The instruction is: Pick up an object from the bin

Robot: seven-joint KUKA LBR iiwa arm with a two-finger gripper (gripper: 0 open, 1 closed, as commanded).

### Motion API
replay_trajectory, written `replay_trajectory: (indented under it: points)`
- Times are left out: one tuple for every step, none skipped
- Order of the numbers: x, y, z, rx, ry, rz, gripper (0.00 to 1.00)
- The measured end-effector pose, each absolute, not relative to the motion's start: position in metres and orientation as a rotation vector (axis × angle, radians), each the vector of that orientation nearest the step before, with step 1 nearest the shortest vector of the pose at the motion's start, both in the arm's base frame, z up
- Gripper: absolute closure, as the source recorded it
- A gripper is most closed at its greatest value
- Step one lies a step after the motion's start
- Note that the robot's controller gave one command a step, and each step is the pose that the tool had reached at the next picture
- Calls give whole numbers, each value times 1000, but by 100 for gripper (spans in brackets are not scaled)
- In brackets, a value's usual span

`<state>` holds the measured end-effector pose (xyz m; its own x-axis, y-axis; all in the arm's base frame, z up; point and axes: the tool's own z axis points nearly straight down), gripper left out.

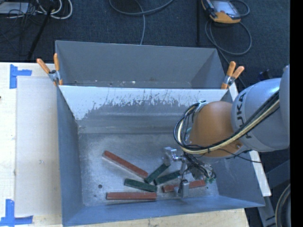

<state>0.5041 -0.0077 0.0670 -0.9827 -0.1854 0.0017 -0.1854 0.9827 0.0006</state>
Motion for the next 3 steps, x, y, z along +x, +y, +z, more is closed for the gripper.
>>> replay_trajectory:
  points:
    - [508, -7, 75, 302, -3135, 2, 100]
    - [505, -7, 70, 302, -3127, 0, 0]
    - [508, -7, 75, 305, -3135, 2, 100]
